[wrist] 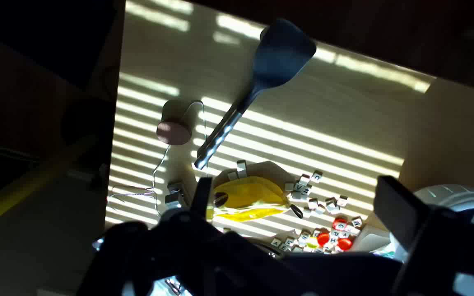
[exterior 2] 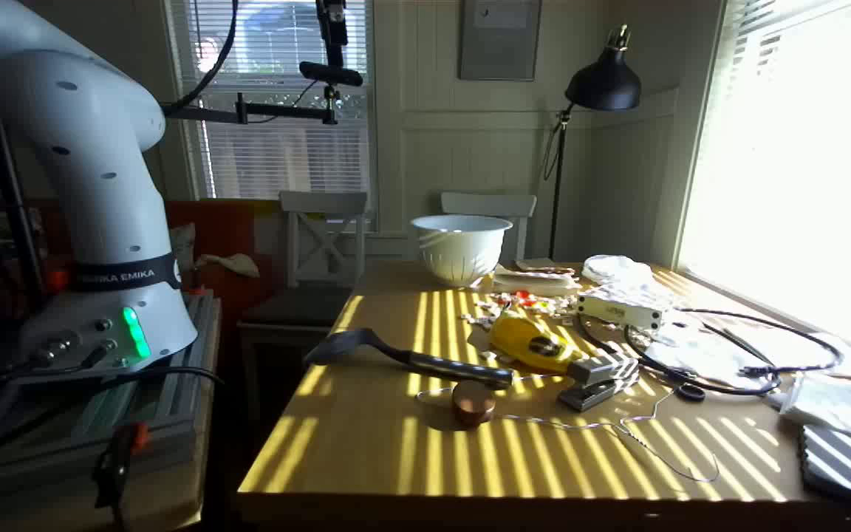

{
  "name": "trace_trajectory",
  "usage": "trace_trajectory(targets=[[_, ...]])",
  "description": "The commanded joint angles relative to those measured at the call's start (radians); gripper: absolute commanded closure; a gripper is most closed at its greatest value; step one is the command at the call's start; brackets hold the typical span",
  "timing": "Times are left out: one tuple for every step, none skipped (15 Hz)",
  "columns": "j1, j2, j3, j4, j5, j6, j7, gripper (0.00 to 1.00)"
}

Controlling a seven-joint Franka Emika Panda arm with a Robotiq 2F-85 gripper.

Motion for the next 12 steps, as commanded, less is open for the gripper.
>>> trace_trajectory(targets=[[0.012,0.001,-0.007,0.003,-0.006,-0.004,0.007,0.0],[0.012,0.001,-0.007,0.003,-0.006,-0.004,0.007,0.0],[0.012,0.001,-0.007,0.003,-0.006,-0.004,0.007,0.0],[0.012,0.001,-0.007,0.003,-0.006,-0.004,0.007,0.0],[0.012,0.001,-0.007,0.003,-0.006,-0.004,0.007,0.0],[0.012,0.001,-0.007,0.003,-0.006,-0.004,0.007,0.0],[0.012,0.001,-0.007,0.003,-0.006,-0.004,0.007,0.0],[0.012,0.001,-0.007,0.003,-0.006,-0.004,0.007,0.0],[0.012,0.001,-0.007,0.003,-0.006,-0.004,0.007,0.0],[0.012,0.001,-0.007,0.003,-0.006,-0.004,0.007,0.0],[0.012,0.001,-0.007,0.003,-0.006,-0.004,0.007,0.0],[-0.01,0.025,-0.007,0.003,-0.035,0.013,0.021,0.0]])
